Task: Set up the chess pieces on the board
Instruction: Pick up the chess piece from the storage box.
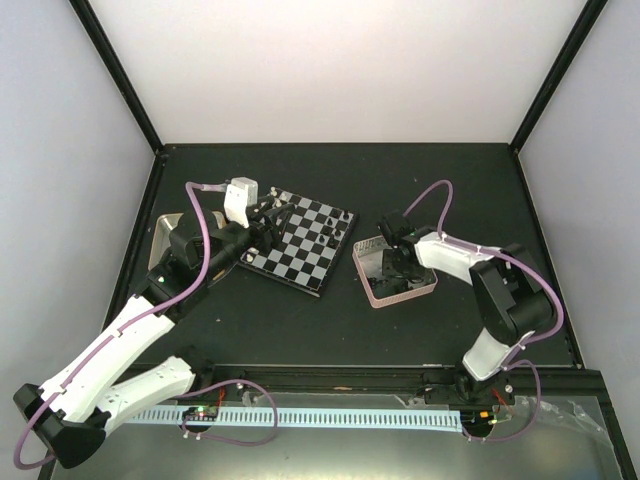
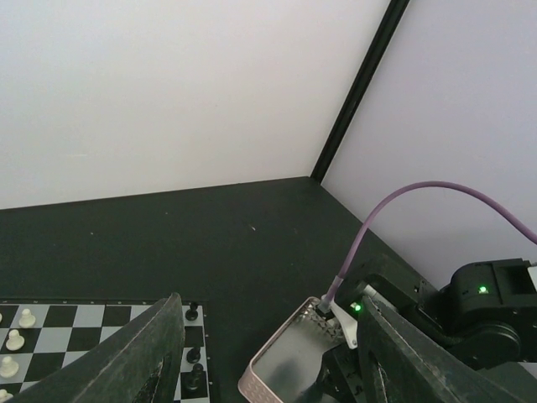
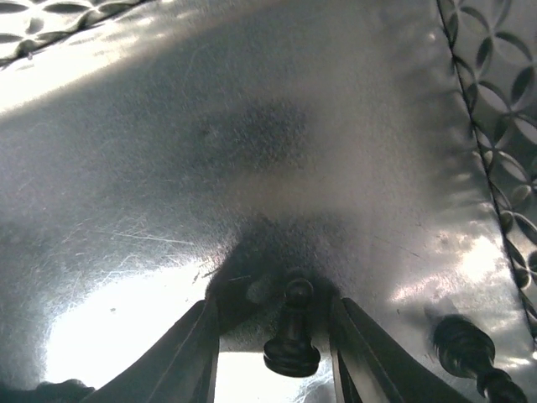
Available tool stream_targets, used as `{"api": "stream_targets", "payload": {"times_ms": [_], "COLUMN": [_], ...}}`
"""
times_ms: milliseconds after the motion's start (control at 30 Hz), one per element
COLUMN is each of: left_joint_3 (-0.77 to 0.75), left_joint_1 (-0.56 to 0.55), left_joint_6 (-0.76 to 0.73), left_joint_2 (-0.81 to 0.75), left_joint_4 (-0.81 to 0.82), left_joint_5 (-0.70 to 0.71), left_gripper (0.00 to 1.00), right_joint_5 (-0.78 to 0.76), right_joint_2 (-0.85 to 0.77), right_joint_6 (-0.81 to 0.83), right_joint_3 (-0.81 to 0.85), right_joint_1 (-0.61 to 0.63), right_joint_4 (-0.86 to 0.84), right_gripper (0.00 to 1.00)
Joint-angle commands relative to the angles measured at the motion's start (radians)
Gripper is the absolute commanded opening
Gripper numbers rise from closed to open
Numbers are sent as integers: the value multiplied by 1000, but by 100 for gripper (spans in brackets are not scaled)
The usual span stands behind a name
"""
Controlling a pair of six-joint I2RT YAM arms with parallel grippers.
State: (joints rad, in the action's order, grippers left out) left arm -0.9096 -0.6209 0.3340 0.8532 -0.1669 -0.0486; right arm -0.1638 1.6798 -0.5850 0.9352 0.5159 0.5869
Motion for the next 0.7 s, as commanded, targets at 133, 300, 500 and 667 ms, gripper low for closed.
{"api": "stream_targets", "payload": {"times_ms": [133,300,500,667], "left_joint_3": [-2,-3,1,4], "left_joint_1": [7,9,8,9], "left_joint_6": [16,16,38,77], "left_joint_2": [7,5,9,31], "left_joint_4": [23,17,15,21], "left_joint_5": [-13,-11,-22,-66], "left_gripper": [58,58,58,60], "right_joint_5": [-6,-25,-26,94], "right_joint_2": [-14,-6,-94,-232], "right_joint_6": [-34,-56,-7,131], "right_joint_3": [-38,-37,-55,-93], "right_joint_1": [6,6,6,6], "right_joint_4": [35,28,-68,-251], "right_gripper": [22,12,12,13]}}
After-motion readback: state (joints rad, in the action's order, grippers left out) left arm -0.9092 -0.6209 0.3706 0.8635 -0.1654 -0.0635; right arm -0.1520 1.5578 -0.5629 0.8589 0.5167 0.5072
